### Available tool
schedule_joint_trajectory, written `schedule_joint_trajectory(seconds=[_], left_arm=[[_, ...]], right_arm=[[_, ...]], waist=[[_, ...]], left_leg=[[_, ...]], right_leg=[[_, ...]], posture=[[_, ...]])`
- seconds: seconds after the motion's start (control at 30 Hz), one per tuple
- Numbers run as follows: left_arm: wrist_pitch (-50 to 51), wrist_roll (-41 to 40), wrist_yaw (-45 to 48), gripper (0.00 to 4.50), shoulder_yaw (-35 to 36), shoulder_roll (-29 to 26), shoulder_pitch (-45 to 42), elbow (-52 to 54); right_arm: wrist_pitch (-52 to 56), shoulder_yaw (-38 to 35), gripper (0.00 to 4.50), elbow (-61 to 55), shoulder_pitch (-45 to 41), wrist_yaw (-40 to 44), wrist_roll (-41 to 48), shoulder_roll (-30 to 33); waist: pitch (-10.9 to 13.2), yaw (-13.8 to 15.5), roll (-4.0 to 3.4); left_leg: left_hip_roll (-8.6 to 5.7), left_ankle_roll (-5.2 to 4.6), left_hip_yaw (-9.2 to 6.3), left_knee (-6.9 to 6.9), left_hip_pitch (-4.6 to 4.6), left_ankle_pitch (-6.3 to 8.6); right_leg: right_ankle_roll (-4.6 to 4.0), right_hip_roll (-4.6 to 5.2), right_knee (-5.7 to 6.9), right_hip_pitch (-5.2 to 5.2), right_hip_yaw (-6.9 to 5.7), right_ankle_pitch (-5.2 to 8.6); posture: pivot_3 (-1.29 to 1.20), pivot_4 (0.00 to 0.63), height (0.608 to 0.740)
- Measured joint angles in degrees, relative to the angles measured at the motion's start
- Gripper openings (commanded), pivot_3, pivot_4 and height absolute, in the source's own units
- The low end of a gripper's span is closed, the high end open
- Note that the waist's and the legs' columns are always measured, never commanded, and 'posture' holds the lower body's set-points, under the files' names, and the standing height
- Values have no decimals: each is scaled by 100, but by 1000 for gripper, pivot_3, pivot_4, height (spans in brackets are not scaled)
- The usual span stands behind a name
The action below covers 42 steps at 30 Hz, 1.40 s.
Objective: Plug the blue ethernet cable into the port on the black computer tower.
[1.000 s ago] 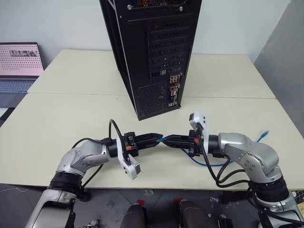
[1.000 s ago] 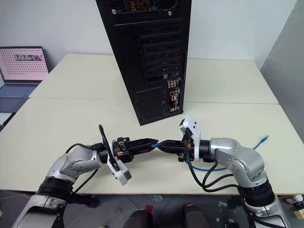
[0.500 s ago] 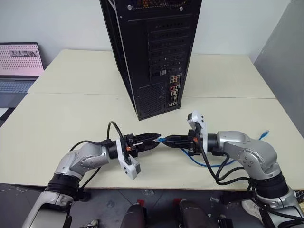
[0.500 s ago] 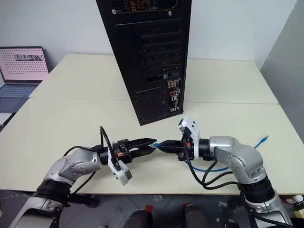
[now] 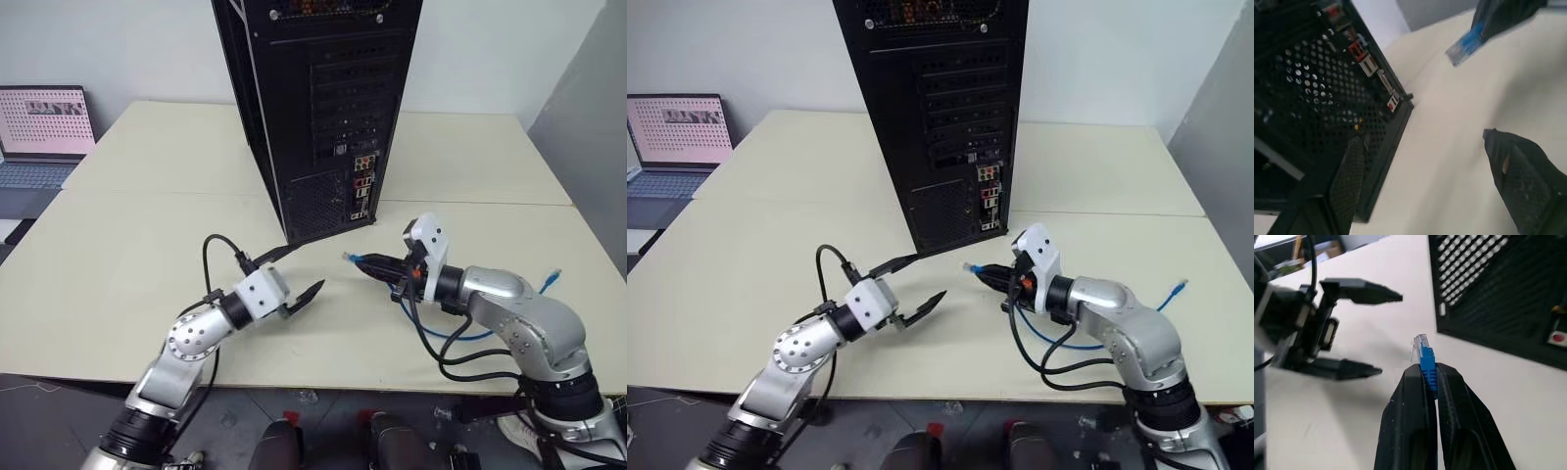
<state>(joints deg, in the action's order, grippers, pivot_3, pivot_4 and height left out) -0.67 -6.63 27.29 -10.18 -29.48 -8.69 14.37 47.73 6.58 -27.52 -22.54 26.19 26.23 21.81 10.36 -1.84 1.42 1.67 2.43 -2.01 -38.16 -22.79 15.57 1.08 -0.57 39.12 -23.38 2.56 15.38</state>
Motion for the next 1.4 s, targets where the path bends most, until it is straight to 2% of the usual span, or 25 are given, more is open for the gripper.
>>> schedule_joint_trajectory(seconds=[0.1, 0.2, 0.47, 0.83, 1.4], left_arm=[[1054, 48, -560, 3913, 233, 388, -83, 393], [1614, 137, -875, 3913, 333, 630, -245, 583], [2276, 255, -912, 3913, 351, 672, -492, 866], [2500, 45, -758, 3913, 395, 820, -537, 1017], [2541, 0, -634, 3913, 502, 836, -628, 1043]], right_arm=[[-144, 135, 0, -18, 11, -1031, -704, -591], [-320, 367, 0, 93, -76, -1778, -1183, -1231], [-821, 455, 0, 972, -549, -2497, -1857, -1982], [-1438, 319, 0, 2003, -1071, -2783, -2267, -2308], [-1513, 120, 0, 2379, -1234, -2666, -2287, -2418]], waist=[[-1, -10, -1], [-1, -1, -1], [-1, 6, -1], [-1, 4, -1], [0, 3, -2]], left_leg=[[-2, 1, -8, 0, 4, -1], [-1, 3, -17, 3, 3, -1], [-2, 4, -16, 3, 1, -2], [-1, 4, -12, 5, -1, -2], [-1, 4, -13, 7, 0, -2]], right_leg=[[0, -10, 1, 0, 3, 0], [-1, -16, -1, -1, 1, 0], [-2, -8, -3, -1, 2, 0], [-3, -4, -5, -2, 3, 0], [-3, -3, -6, -2, 3, 0]], posture=[[0, 150, 740], [0, 150, 740], [0, 150, 740], [0, 150, 740], [0, 150, 740]])
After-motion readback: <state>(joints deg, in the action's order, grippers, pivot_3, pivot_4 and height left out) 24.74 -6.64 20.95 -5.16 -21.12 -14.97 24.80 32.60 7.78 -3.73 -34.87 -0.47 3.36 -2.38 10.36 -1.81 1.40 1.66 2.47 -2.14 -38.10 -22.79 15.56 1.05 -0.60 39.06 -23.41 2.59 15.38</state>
